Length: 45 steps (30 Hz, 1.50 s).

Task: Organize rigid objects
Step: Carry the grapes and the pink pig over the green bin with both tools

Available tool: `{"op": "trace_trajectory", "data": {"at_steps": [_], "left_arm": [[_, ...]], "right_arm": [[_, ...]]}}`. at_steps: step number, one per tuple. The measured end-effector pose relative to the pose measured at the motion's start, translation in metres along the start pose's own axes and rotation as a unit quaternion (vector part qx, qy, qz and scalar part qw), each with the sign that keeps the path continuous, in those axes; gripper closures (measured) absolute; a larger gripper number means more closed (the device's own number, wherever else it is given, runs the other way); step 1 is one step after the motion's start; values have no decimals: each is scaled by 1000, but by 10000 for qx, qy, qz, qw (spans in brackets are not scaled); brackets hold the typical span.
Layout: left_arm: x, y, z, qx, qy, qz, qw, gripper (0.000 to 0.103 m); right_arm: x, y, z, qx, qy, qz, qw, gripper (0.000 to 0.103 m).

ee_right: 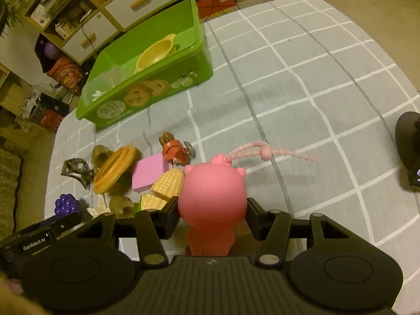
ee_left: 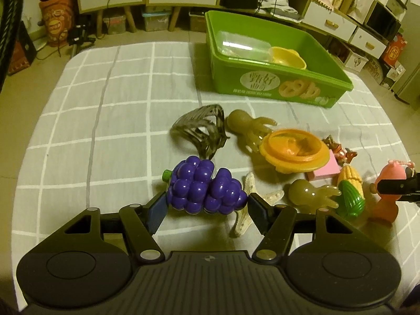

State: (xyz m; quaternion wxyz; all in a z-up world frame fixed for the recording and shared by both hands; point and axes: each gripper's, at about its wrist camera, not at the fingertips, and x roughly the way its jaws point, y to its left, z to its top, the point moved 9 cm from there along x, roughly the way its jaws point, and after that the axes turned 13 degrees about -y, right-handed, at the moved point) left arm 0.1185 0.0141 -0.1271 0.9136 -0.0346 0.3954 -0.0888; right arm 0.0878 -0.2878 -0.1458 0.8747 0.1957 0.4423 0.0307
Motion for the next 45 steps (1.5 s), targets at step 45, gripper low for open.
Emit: {"op": "trace_trajectory", "data": {"at_steps": [45], "left_arm": [[1,-61,119,-132,-1041,-351,9939,33]], "right_arm": [[-18,55,139,672,-1208,686,9880,65]]}}
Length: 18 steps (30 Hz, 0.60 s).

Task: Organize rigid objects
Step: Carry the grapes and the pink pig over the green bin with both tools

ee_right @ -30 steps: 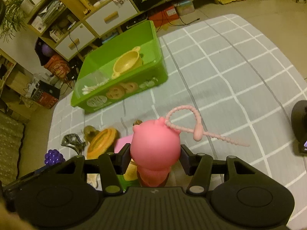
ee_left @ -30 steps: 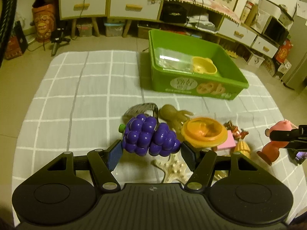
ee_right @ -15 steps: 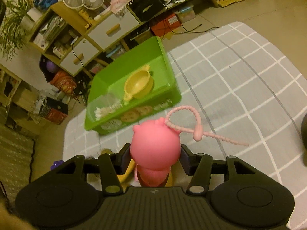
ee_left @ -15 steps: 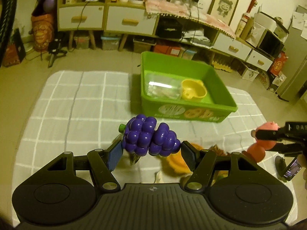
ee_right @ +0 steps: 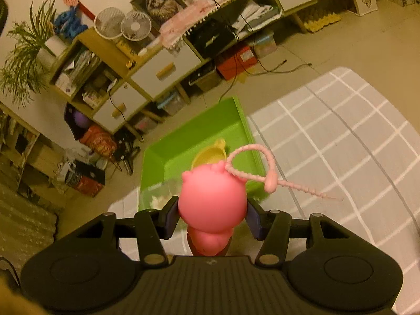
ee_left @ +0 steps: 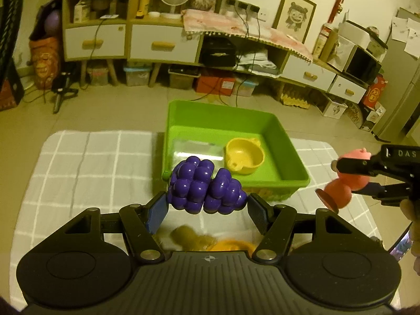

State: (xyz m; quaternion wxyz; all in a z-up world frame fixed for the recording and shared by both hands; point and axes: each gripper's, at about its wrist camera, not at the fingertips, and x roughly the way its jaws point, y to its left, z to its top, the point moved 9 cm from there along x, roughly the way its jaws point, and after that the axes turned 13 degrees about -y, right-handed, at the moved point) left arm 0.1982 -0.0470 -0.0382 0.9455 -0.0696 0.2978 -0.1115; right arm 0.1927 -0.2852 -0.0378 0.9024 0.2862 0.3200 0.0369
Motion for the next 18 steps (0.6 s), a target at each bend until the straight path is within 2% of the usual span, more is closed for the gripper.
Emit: {"op": "trace_trajectory", "data": {"at_steps": [4,11,15,18], "left_arm": [[22,-8,7,41,46,-19,10000,33],[57,-20,24,274,-103,-33,9996,33],[82,-21,31,520,-183,98,9984,33],[101,-19,32,671,-181,220,9973,33]], "right_arm": [[15,3,8,35,-119,34,9999,65],[45,-6,13,186,-303,31,9994,65],[62,-13,14,374,-351,85,9986,65],[72,-16,12,273,-394,13,9988,65]]}}
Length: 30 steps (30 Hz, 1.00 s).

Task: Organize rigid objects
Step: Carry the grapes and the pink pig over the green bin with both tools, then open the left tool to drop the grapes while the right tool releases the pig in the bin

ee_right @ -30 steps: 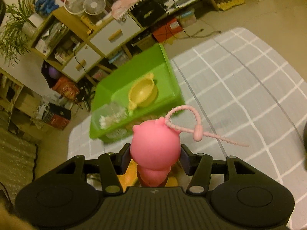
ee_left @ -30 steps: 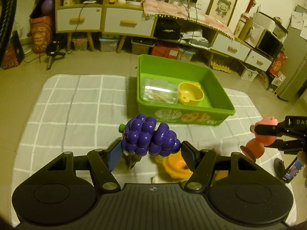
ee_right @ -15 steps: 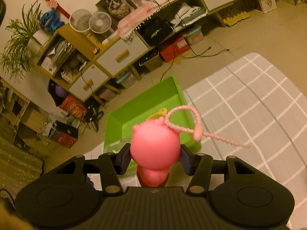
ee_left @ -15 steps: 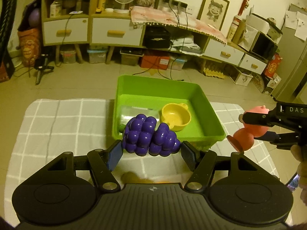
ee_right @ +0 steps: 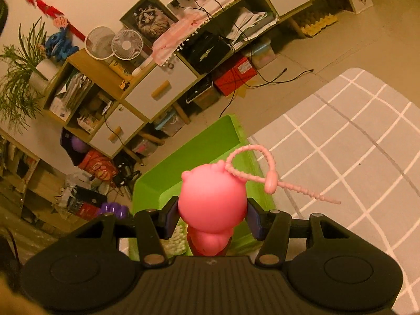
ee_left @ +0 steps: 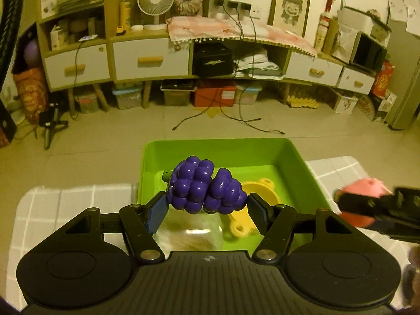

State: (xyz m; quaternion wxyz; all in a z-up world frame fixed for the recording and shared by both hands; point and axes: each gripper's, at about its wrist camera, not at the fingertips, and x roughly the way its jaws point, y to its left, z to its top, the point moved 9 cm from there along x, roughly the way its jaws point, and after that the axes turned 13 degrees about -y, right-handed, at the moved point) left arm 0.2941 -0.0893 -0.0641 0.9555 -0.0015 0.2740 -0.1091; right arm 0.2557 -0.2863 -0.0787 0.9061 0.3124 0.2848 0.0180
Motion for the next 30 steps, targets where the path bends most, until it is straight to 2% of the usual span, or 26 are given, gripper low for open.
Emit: {"op": "trace_trajectory", "data": {"at_steps": [10,16,30], "left_arm": [[41,7,-5,439,85,439,9980,33],[59,10,-16,581,305,585,9961,33],[70,20,-33,602,629,651,9941,33]], "right_arm": [[20,6,-5,-463,-161,103,9987,65],[32,9,-9,-576,-165,155,9981,65],[51,3,-14,-549,-96,135,9984,65]]}}
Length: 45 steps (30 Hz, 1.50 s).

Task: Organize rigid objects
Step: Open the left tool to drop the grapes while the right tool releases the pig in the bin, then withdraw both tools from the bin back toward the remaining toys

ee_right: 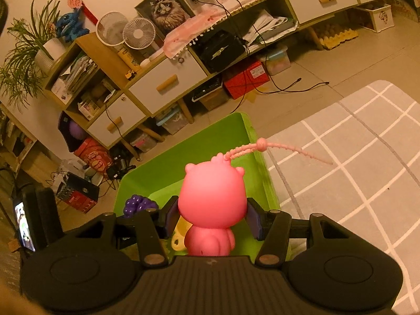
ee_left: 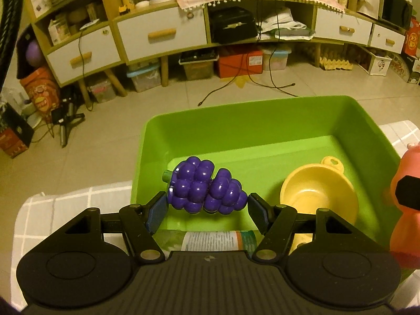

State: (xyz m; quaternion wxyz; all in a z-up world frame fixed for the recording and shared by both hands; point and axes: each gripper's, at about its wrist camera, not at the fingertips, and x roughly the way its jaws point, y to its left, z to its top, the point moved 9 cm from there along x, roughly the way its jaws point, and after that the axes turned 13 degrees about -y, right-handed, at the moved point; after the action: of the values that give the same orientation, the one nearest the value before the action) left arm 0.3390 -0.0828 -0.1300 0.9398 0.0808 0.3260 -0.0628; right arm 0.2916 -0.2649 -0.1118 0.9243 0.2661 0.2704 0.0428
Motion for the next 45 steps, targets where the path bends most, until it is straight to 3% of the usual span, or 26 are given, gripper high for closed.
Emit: {"op": "trace_trajectory", "data": {"at_steps": [9,11,13,15,34,45], "left_arm": [[-4,3,2,-57,-64,-34,10000,28],[-6,3,4,-132,-87,-114,9998,21],[-8,3,7,-192,-116,-103,9997,14],[-12,4,9,-215,-174,-125,9995,14],[-81,28,16,-785,-448,-217,9957,11],[-129,39,1,-987,-664,-292,9925,8]], "right_arm": [[1,-8,2,174,34,-103,9998,62],[-1,-8,3,241,68,-27,9997,55],[-4,-7,5,329,58,21,9994,42],[-8,-5,8,388,22,44,9992,39],[-78,17,25,104,-236,-30,9997,39],[-118,26,11,-73,-174,-32,9998,39]]}}
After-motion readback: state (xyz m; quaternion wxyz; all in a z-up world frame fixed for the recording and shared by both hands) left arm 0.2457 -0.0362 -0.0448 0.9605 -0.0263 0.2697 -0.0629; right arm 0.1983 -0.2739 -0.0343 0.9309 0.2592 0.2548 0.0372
